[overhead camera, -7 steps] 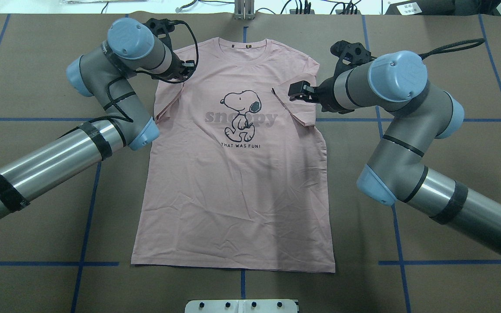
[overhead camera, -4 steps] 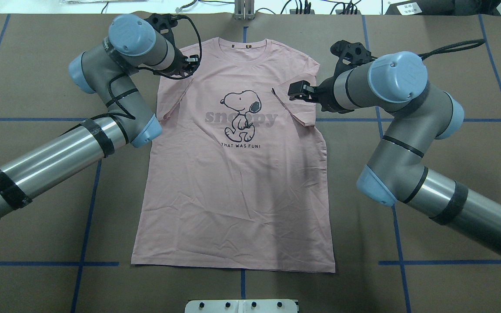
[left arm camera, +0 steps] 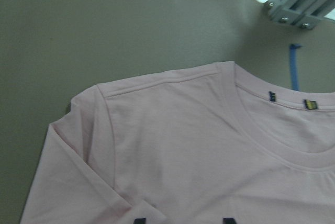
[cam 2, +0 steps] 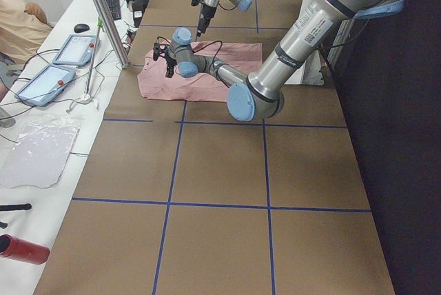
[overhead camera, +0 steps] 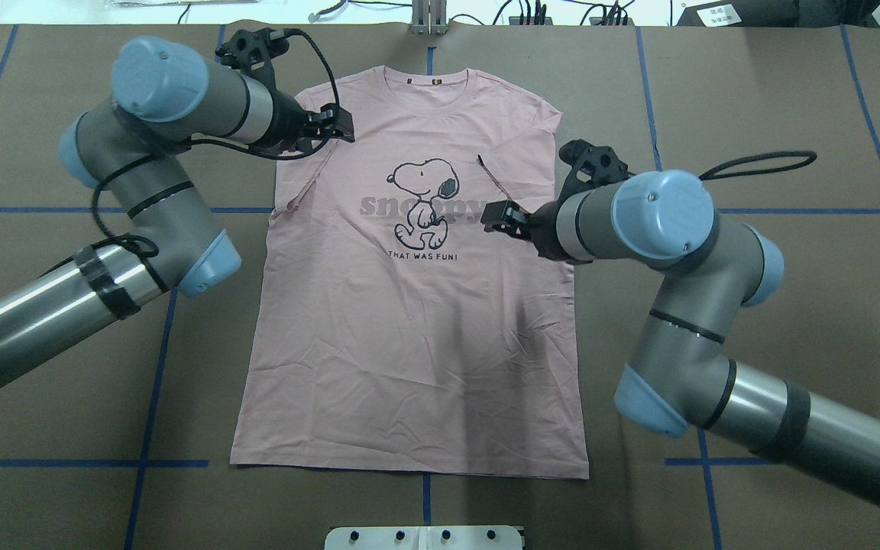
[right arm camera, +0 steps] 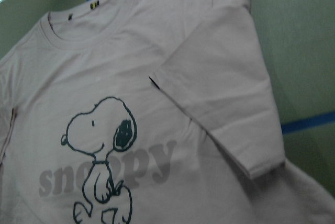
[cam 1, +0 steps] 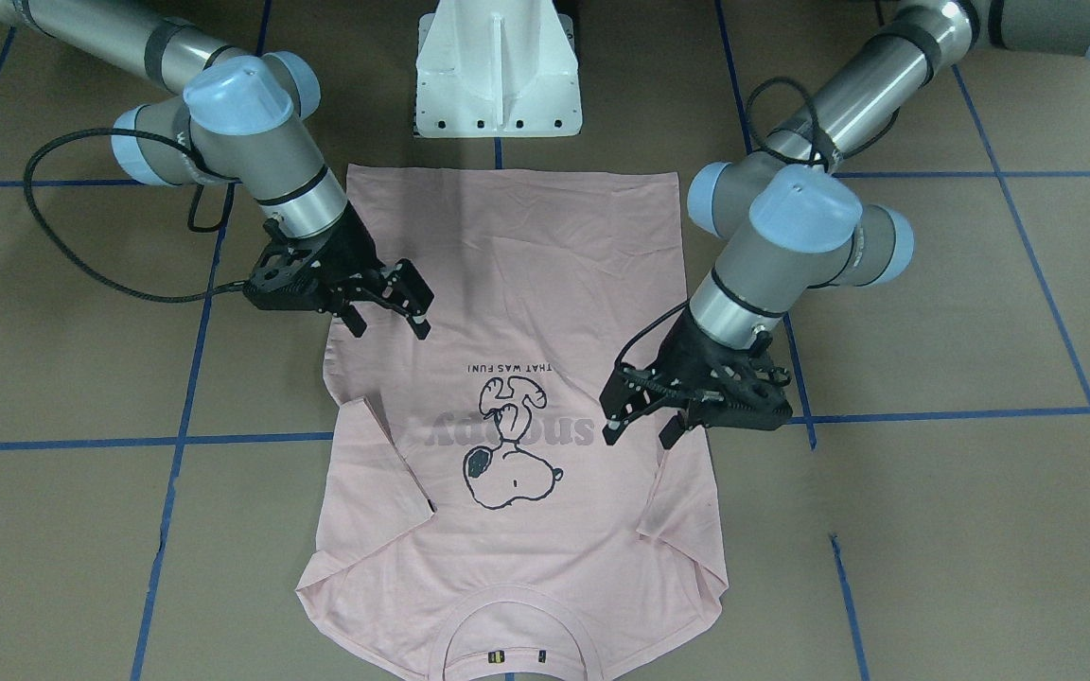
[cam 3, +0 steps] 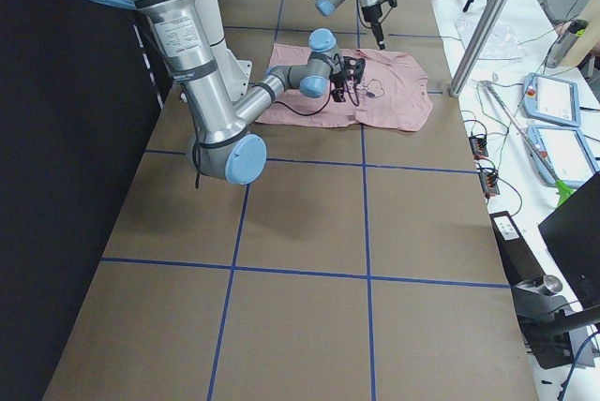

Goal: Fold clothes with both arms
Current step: 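Fold the other sleeve in with the left gripper while the right moves to the hem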

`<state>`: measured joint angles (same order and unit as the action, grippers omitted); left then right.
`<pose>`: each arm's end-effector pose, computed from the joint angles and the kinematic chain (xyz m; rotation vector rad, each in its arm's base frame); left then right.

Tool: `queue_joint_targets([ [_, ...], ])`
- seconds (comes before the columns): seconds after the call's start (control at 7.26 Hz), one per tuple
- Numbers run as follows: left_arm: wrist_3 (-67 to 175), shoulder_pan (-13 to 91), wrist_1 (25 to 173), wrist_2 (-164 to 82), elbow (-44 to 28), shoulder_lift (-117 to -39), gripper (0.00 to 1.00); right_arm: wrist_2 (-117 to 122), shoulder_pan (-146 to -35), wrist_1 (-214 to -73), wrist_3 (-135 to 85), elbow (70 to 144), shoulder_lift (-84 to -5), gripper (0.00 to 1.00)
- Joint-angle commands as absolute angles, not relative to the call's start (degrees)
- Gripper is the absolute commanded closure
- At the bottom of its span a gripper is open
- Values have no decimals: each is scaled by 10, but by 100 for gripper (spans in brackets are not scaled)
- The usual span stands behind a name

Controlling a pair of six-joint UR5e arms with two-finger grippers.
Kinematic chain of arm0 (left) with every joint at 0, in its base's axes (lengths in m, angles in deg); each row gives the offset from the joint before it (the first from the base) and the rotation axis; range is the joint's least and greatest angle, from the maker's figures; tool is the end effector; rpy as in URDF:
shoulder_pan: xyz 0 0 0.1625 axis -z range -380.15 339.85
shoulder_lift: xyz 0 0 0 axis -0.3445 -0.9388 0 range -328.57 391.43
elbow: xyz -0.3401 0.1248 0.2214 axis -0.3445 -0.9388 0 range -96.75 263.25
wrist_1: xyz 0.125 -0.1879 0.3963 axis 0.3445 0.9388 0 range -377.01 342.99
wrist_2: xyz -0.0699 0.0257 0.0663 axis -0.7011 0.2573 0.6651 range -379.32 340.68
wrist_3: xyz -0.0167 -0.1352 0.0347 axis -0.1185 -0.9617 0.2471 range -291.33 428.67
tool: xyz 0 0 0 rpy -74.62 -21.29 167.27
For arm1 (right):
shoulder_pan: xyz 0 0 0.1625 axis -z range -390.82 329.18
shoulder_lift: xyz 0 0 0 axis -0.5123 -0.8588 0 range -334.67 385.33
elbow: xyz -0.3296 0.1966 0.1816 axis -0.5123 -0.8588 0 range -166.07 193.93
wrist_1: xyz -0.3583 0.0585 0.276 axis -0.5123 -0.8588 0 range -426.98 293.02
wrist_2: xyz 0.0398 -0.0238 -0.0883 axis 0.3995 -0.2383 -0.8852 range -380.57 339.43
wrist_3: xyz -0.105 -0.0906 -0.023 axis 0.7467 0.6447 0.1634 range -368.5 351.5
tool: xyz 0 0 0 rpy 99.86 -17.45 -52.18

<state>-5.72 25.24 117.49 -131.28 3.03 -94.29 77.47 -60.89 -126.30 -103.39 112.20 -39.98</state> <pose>0.5018 -0.6236 0.2661 0.3285 1.2142 -0.2140 -0.5595 -0.4553 0.2834 0.1204 -1.1209 0.4671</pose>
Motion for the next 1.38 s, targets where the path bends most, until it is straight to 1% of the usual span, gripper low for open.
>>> queue_joint_targets([
  [0.0, -59, 252, 1181, -1341, -46, -879, 23, 626, -448, -1310, -1155, 1210, -482, 8],
  [0.14, -59, 252, 1181, -1341, -45, -878, 23, 592, -396, -1377, -1218, 1276, -524, 17],
  [0.28, -58, 252, 1181, -1341, -37, -878, 23, 591, -367, -1390, -1248, 1340, -581, 21],
  [0.41, -59, 251, 1182, -1341, -32, -878, 23, 580, -343, -1393, -1263, 1362, -608, 21],
  [0.69, -59, 251, 1182, -1341, -31, -878, 23, 563, -317, -1427, -1277, 1362, -621, 22],
  [0.83, -58, 251, 1182, -1341, -31, -878, 23, 562, -312, -1428, -1280, 1357, -619, 28],
  [1.24, -56, 252, 1182, -1340, -31, -878, 23, 563, -308, -1428, -1280, 1339, -610, 32],
])
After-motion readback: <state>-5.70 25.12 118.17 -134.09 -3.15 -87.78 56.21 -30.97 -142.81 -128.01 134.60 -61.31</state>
